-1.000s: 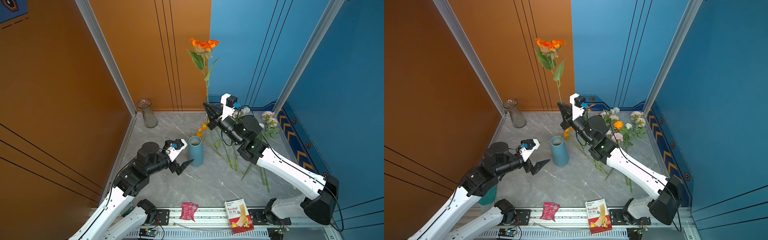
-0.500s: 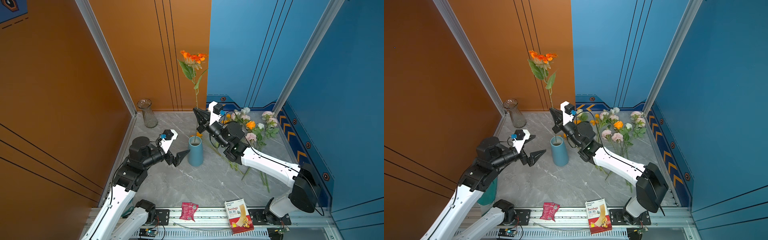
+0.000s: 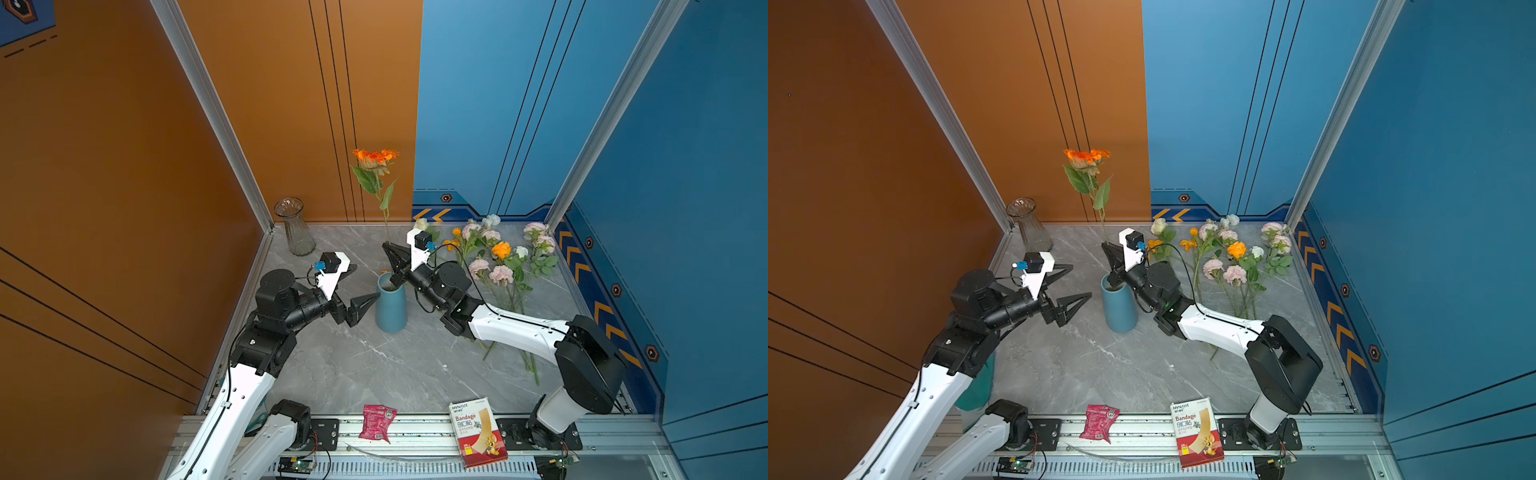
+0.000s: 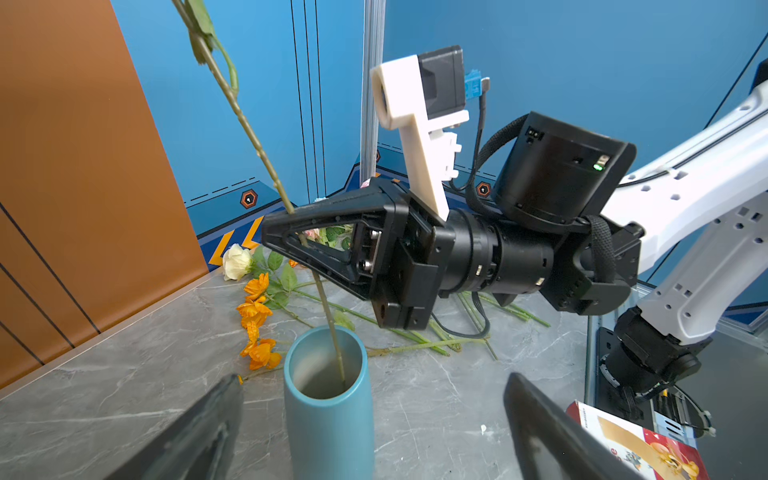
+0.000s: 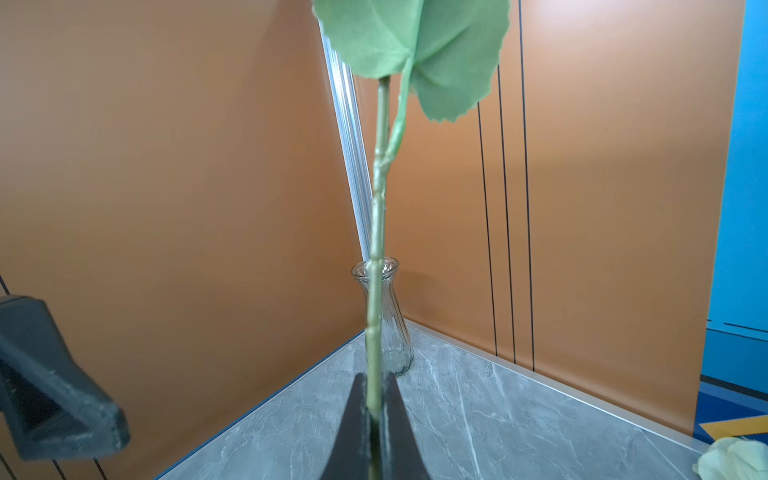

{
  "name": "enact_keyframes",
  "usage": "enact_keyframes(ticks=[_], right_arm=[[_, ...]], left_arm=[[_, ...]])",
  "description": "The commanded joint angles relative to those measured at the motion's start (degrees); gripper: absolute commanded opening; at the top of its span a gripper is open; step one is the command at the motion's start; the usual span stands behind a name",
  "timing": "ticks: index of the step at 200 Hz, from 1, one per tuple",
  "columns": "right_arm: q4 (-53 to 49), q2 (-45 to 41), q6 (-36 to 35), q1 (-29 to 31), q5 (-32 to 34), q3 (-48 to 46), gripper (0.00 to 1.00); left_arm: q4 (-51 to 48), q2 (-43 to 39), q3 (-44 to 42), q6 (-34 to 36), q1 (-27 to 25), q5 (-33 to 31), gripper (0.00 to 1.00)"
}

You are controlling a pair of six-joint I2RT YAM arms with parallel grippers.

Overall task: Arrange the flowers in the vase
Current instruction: 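Lower the gerbera stem into the teal vase held by the left gripper, then release the gerbera and grasp an orange poppy stem with the right gripper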

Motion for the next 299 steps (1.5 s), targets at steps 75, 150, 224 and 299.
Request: enact_keyframes(ticks=[75,150,224,299], right_arm=[[5.2,3.1,1.9,1.0,-0.6,-4.8,0.13],[3.3,0.3,1.2,1.0,0.3,-7.8,0.28],[-12.7,-13.5,-0.4,-1.6,9.1,-12.9,0.39],[-59.0,-16.5,-6.9,-17.0,-1.3,-6.5,0.47]], left_arm=[[2.5,0.9,-0.3,-1.9,1.1,2.9,0.98],[2.4,1.7,-0.5,-2.1,0.6,3.1,0.98],[2.4,3.3,-0.8,-1.5,-1.8,1.2,0.98],[-20.6,15.9,15.6,11.1,-18.1,-16.7,0.98]])
